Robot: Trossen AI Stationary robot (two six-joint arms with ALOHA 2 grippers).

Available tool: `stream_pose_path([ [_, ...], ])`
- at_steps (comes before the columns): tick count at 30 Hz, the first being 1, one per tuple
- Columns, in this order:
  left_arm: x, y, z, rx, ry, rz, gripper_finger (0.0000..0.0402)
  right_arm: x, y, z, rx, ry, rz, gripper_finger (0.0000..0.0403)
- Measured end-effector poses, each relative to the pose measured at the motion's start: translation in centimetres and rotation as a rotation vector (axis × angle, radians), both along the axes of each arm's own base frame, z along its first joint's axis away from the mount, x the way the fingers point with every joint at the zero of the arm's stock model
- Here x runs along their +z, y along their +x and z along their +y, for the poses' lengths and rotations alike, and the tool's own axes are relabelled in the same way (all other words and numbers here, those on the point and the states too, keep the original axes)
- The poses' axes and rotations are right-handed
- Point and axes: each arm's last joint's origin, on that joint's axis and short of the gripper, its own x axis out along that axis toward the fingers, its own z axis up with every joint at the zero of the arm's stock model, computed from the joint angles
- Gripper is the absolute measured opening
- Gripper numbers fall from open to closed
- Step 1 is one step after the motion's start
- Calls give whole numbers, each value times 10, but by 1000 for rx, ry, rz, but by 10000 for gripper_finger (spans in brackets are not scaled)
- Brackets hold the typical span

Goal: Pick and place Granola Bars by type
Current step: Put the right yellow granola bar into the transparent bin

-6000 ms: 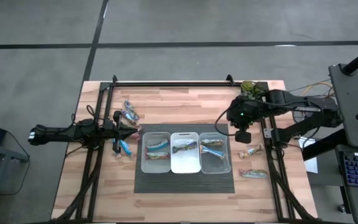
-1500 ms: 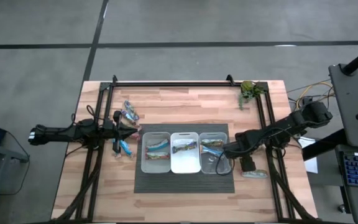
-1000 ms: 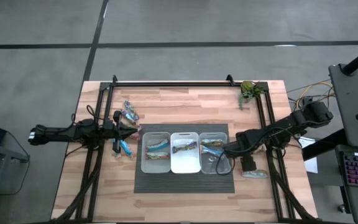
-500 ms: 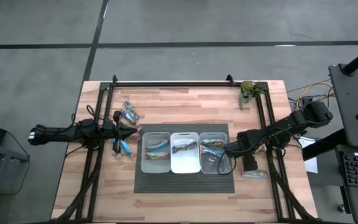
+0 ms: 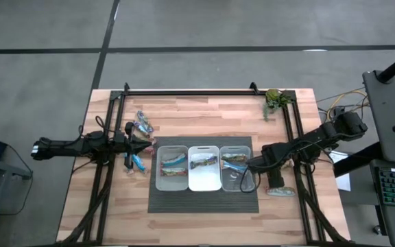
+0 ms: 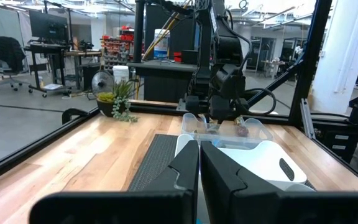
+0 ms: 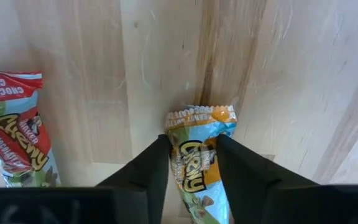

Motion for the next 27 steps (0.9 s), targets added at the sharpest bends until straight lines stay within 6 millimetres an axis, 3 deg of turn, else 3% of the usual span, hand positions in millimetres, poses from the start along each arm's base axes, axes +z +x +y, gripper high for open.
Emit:
stream_pose_path([
  [9, 0, 0, 0, 0, 0, 0, 0, 0, 0, 0, -2, 4, 1, 66],
  [17, 0, 0, 0, 0, 0, 0, 0, 0, 0, 0, -2, 3, 1, 54],
  [27, 0, 0, 0, 0, 0, 0, 0, 18, 16, 0, -16, 10, -61, 40],
])
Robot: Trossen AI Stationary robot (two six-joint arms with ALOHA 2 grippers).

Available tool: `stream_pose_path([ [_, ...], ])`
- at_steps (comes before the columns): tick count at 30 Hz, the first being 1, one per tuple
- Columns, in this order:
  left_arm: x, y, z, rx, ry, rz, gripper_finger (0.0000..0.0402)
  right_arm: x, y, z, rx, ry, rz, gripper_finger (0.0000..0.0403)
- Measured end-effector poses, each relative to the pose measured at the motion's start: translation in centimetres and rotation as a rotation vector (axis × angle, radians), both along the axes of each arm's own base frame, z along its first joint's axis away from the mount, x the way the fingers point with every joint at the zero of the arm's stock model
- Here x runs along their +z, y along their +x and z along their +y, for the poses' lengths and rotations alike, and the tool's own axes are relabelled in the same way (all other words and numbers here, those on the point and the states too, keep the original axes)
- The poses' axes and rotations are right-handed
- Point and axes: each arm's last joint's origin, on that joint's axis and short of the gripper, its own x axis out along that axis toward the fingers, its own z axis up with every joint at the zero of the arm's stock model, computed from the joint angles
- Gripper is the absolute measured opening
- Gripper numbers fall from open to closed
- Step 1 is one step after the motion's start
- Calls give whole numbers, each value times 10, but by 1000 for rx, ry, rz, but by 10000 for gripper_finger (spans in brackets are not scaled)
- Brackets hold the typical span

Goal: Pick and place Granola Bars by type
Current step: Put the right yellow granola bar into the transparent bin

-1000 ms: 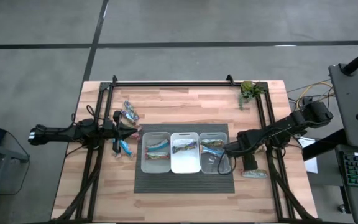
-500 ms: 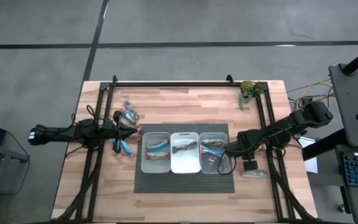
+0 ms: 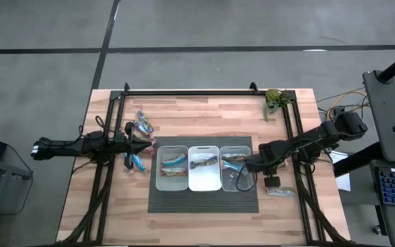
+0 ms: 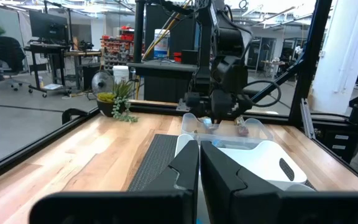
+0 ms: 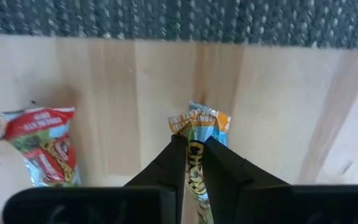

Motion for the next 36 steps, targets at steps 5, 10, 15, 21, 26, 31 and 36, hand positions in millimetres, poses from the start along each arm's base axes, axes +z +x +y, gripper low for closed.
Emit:
stream_pose_path([
  [5, 0, 0, 0, 0, 0, 0, 0, 0, -1, -4, -12, -5, 17, 38],
  [10, 0, 0, 0, 0, 0, 0, 0, 0, -1, -4, -10, -6, 25, 38],
  [15, 0, 0, 0, 0, 0, 0, 0, 1, -2, -4, -10, -6, 25, 38],
  [21, 0, 0, 0, 0, 0, 0, 0, 1, -1, -6, -26, -7, 30, 38],
  [26, 0, 0, 0, 0, 0, 0, 0, 3, -1, -6, -26, -10, 40, 38],
  [31, 0, 0, 0, 0, 0, 0, 0, 11, 1, -6, -22, -21, 46, 38],
  [36, 0, 0, 0, 0, 0, 0, 0, 24, 8, -7, -6, -49, 30, 38],
])
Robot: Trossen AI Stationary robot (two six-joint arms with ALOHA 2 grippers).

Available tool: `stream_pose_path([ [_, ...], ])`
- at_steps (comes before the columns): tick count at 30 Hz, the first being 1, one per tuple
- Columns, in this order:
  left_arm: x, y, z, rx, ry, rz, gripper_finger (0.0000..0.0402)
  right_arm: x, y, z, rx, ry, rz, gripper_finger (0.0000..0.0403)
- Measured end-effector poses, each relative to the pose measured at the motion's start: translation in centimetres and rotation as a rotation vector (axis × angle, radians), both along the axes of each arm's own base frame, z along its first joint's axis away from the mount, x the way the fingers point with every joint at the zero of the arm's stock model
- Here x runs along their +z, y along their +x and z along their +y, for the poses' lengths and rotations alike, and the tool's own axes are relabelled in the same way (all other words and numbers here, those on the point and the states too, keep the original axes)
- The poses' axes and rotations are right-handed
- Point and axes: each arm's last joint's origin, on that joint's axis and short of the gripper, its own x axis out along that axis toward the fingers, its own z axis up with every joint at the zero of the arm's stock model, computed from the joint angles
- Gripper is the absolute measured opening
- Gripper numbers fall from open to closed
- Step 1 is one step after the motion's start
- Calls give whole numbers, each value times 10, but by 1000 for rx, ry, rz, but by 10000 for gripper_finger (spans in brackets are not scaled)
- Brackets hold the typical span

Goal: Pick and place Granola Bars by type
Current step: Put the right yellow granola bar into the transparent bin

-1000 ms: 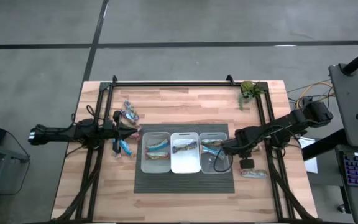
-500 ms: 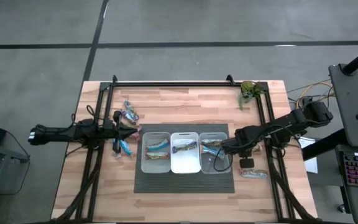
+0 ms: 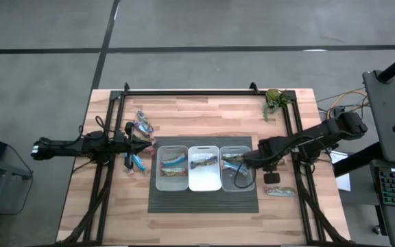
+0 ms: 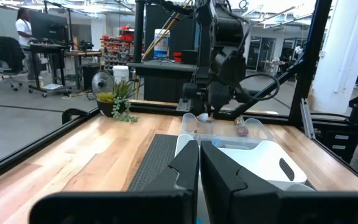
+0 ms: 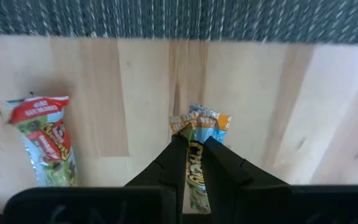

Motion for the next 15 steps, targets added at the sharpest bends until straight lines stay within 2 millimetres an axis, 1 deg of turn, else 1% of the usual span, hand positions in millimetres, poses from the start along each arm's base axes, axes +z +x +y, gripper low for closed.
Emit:
stream_pose_path([
  [9, 0, 0, 0, 0, 0, 0, 0, 27, 17, -2, 11, 9, -80, 38],
  [12, 0, 0, 0, 0, 0, 0, 0, 29, 18, -5, 0, 9, -81, 38],
  [15, 0, 0, 0, 0, 0, 0, 0, 25, 16, -9, -5, 7, -66, 38],
])
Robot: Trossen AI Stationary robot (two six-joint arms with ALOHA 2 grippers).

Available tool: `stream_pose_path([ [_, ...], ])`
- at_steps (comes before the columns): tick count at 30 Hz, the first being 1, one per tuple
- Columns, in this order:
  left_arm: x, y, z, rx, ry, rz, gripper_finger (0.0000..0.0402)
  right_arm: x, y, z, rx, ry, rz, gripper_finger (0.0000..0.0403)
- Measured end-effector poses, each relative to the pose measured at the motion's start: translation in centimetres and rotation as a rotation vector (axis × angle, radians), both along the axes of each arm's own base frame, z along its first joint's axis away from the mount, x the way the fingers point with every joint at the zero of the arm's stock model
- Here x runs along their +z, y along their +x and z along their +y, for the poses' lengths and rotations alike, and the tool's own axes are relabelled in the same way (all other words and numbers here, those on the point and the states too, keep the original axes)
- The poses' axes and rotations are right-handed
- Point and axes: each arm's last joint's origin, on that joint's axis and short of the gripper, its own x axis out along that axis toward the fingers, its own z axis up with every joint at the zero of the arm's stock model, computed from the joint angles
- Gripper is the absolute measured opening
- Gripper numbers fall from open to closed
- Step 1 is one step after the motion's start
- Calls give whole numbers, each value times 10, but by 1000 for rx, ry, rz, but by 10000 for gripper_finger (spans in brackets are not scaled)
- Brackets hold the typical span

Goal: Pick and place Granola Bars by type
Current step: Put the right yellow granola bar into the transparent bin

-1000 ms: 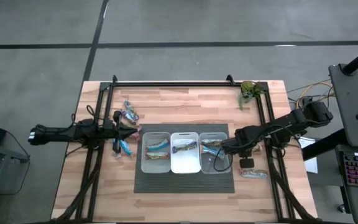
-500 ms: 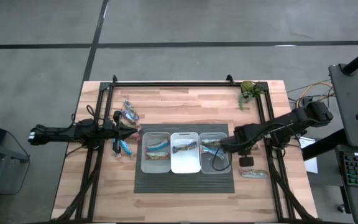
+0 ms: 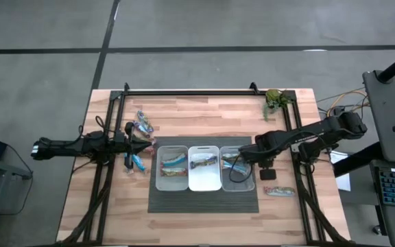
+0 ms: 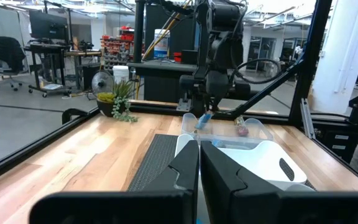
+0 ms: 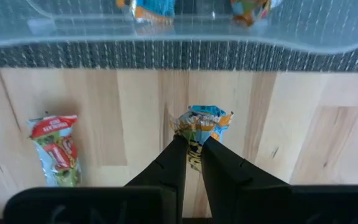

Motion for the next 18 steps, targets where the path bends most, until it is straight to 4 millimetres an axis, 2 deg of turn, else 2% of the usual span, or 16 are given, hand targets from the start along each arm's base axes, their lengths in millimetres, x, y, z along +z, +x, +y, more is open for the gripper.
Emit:
stream_pose_path([
  [18, 0, 0, 0, 0, 0, 0, 0, -3, -4, -5, -8, -4, 41, 33],
])
